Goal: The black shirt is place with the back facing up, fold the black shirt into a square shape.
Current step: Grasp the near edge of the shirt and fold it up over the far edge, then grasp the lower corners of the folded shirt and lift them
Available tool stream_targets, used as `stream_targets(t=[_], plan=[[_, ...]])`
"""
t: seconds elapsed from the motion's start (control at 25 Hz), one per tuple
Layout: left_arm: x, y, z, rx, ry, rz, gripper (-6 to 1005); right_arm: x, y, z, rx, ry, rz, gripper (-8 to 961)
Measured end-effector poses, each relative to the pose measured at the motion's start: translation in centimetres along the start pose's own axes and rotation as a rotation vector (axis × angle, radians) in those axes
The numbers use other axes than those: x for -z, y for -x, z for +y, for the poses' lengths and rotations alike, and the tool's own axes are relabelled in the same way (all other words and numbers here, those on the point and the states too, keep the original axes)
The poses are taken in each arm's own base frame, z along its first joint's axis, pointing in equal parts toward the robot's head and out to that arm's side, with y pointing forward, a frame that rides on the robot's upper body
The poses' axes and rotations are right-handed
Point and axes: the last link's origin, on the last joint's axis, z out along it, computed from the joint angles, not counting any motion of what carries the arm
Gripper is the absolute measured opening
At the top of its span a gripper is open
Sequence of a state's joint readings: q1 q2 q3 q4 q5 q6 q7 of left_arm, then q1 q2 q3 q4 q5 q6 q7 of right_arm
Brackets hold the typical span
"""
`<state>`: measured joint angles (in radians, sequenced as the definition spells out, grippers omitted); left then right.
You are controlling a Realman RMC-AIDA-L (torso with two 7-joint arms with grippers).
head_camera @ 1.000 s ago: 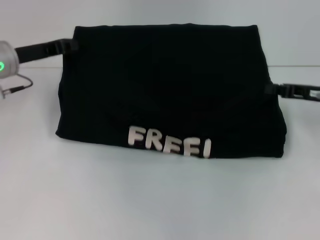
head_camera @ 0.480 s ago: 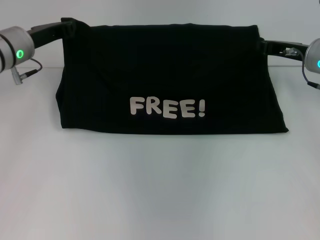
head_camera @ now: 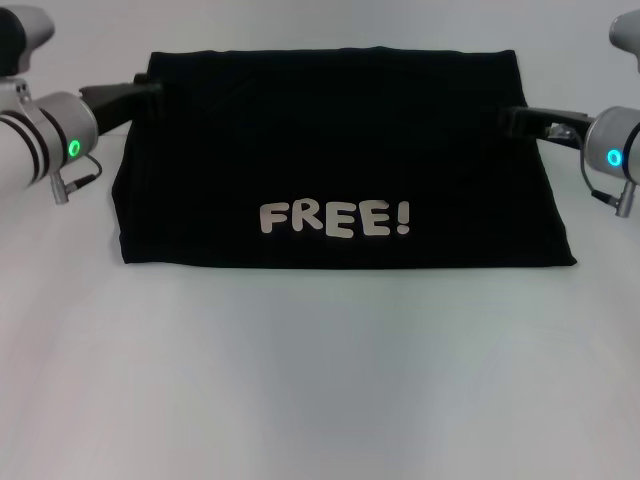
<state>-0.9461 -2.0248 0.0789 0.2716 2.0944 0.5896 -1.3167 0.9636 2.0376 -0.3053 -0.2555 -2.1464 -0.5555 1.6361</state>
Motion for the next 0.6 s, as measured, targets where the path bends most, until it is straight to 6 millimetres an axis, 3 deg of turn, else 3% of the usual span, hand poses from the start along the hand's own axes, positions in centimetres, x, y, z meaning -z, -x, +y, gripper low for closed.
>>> stream_targets(t=[0.2, 0.32, 0.6], plan=[[-0.2, 0.8, 0.4, -0.034, -0.017, -0.02, 157, 0.0, -0.6, 0.2, -0.016, 0.003, 0.008, 53], [-0.2, 1.0, 0.1, -0.037, -0.042, -0.033, 193, 0.0, -0.8, 0.1, -0.02, 0.006, 0.011, 118], [-0.1, 1.0, -1.9, -0.049, -0.177, -0.063, 414, 0.3, -1.0, -0.6, -0.026, -0.031, -0.003, 271]])
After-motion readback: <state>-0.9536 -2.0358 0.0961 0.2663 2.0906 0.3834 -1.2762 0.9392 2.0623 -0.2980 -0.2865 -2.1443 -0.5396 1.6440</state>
